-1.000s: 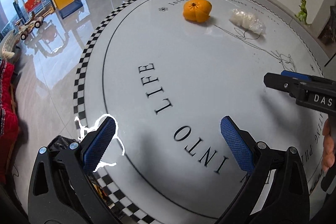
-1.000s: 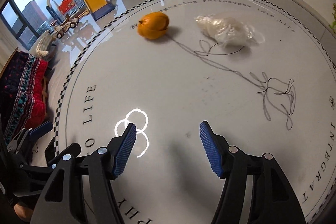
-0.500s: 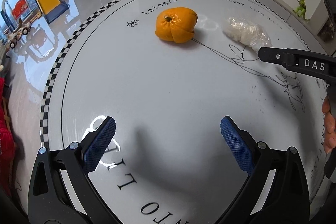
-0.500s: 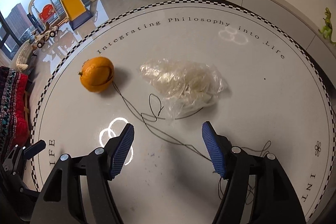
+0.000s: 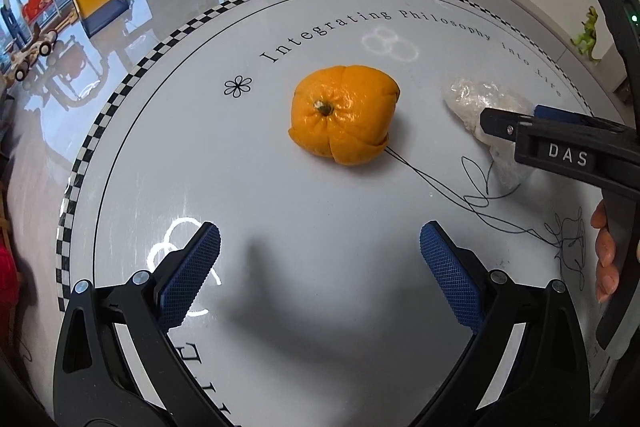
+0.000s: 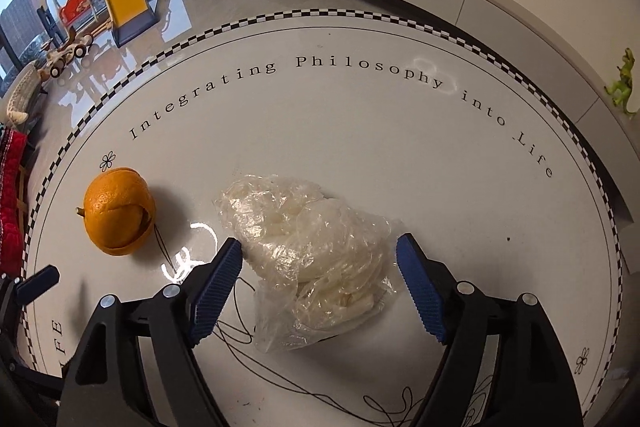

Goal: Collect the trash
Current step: 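Grasp the orange with the left tool while the right tool grasps the plastic bag, then carry orange and plastic bag over the black bin and open both tools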

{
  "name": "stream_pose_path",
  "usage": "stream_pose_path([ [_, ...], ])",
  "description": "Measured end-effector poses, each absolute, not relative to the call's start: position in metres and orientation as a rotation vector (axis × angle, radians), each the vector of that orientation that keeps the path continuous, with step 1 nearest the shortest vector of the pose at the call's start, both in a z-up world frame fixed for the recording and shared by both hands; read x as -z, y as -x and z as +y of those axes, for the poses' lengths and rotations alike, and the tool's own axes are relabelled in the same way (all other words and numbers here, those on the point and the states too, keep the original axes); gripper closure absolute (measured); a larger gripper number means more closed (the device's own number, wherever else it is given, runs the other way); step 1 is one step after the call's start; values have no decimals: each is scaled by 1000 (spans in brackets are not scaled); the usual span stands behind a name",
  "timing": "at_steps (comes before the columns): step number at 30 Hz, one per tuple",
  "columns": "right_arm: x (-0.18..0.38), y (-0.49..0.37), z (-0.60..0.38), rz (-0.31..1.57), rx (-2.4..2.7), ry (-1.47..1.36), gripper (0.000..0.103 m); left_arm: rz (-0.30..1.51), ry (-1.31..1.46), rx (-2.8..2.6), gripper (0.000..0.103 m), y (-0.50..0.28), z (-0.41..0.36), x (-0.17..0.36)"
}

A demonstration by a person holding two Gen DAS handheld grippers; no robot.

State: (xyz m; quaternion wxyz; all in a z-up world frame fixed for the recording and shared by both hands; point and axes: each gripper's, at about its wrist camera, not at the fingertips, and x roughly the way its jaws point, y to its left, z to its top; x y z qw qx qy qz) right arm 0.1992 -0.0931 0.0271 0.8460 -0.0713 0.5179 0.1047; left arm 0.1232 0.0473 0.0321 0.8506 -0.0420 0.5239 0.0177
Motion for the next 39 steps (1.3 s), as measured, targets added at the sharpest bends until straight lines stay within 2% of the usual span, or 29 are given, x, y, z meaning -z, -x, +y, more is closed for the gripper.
stream_pose_path([
  [2, -22, -202, -91, 1105, -252, 158, 27, 1099, 86, -55, 6, -132, 49, -31],
  [4, -19, -205, -93, 1122, -285, 130, 37, 1092, 92, -63, 6, -142, 51, -31],
  [6, -20, -206, -95, 1129, -303, 108, 42, 1082, 91, -67, 6, -151, 55, -31],
  [15, -18, -205, -103, 1113, -324, 87, 42, 1076, 90, -71, 7, -188, 58, -18],
  [17, -18, -205, -105, 1115, -325, 77, 41, 1068, 104, -37, 19, -191, 58, -16],
  [18, -19, -204, -105, 1115, -324, 77, 41, 1062, 109, -31, 22, -193, 58, -16],
  [19, -19, -203, -106, 1115, -323, 78, 41, 1055, 114, -13, 39, -194, 58, -18],
  [20, -19, -202, -106, 1116, -320, 77, 41, 1056, 112, -8, 46, -194, 56, -20],
  [28, -29, -195, -110, 1121, -268, 40, 49, 1070, 90, 9, 50, -168, 47, -27],
  [39, -79, -129, -112, 1085, -278, 11, 49, 1026, 105, 44, 50, -83, 35, -57],
])
